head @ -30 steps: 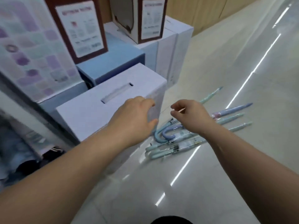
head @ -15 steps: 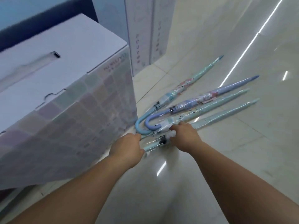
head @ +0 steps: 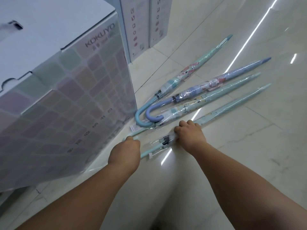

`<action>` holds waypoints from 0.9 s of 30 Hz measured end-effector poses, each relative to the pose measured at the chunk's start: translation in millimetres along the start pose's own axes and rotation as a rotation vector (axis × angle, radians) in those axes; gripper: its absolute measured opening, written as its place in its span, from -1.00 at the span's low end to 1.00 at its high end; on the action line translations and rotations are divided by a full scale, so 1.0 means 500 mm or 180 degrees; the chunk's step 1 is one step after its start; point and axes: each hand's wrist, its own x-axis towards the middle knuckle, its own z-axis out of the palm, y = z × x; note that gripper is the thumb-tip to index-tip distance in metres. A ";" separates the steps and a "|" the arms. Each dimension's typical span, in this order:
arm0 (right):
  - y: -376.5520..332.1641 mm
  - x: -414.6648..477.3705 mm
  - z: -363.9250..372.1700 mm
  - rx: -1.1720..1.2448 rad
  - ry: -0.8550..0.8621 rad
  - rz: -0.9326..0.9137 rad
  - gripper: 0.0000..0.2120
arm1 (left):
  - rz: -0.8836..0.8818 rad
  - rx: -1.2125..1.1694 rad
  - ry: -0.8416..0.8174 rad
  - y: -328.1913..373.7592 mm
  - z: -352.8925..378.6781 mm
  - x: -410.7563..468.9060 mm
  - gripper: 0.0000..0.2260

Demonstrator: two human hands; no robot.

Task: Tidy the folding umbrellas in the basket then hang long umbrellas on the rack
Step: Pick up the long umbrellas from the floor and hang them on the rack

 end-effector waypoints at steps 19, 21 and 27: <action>-0.028 -0.133 0.066 -0.0325 -0.0365 -0.0157 -0.73 | -0.0231 -0.0647 0.0471 -0.158 0.079 -0.182 -0.85; -0.034 -0.154 0.058 -0.0257 -0.0380 -0.0070 -0.78 | -0.0132 -0.0943 0.0672 -0.165 0.060 -0.202 -0.81; -0.061 -0.263 -0.046 0.0041 -0.0221 0.0209 -0.87 | 0.0358 -0.1495 0.0865 -0.134 -0.055 -0.305 -0.47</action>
